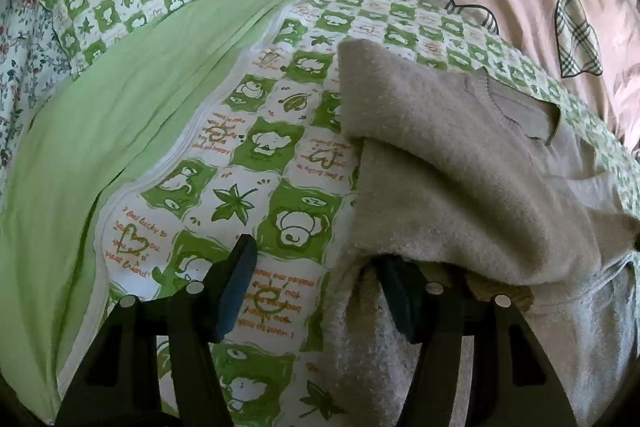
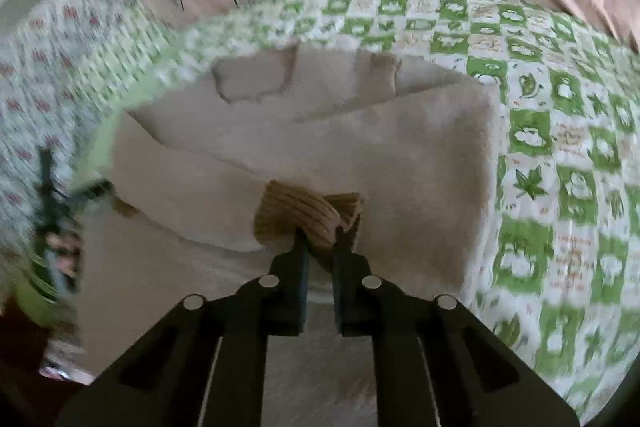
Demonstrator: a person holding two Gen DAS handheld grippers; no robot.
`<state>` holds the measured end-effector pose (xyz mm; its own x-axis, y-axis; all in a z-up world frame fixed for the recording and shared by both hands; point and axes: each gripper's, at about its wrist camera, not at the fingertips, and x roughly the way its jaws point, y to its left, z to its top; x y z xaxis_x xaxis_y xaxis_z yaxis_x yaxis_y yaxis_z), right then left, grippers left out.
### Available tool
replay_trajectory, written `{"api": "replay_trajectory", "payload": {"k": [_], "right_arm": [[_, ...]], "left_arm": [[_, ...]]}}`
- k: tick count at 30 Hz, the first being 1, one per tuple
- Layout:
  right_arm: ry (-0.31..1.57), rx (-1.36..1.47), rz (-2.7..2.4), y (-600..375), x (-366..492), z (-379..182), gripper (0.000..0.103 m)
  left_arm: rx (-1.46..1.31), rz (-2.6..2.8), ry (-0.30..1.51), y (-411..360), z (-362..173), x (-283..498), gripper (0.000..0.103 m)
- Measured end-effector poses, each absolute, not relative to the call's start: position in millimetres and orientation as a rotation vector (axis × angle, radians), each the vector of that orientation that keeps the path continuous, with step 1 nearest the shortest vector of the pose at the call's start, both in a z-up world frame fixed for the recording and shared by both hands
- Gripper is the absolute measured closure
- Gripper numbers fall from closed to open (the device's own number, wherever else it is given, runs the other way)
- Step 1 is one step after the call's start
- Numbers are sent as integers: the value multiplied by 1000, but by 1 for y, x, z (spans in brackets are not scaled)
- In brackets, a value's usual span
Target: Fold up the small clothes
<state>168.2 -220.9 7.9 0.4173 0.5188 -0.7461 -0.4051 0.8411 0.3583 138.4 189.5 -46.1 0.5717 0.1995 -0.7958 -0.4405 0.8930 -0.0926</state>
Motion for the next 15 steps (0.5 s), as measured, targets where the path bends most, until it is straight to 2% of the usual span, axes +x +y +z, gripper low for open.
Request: {"api": "replay_trajectory", "payload": {"k": [4, 7, 12, 15], "right_arm": [[969, 469, 669, -254, 151, 43, 93], [982, 579, 617, -269, 159, 51, 93], [1088, 662, 347, -283, 201, 6, 90], [1088, 679, 298, -282, 209, -13, 89]], "left_arm": [[-288, 364, 899, 189, -47, 137, 42], [-270, 337, 913, 185, -46, 138, 42], [-250, 254, 950, 176, -44, 133, 42], [-267, 164, 930, 176, -33, 120, 42]]}}
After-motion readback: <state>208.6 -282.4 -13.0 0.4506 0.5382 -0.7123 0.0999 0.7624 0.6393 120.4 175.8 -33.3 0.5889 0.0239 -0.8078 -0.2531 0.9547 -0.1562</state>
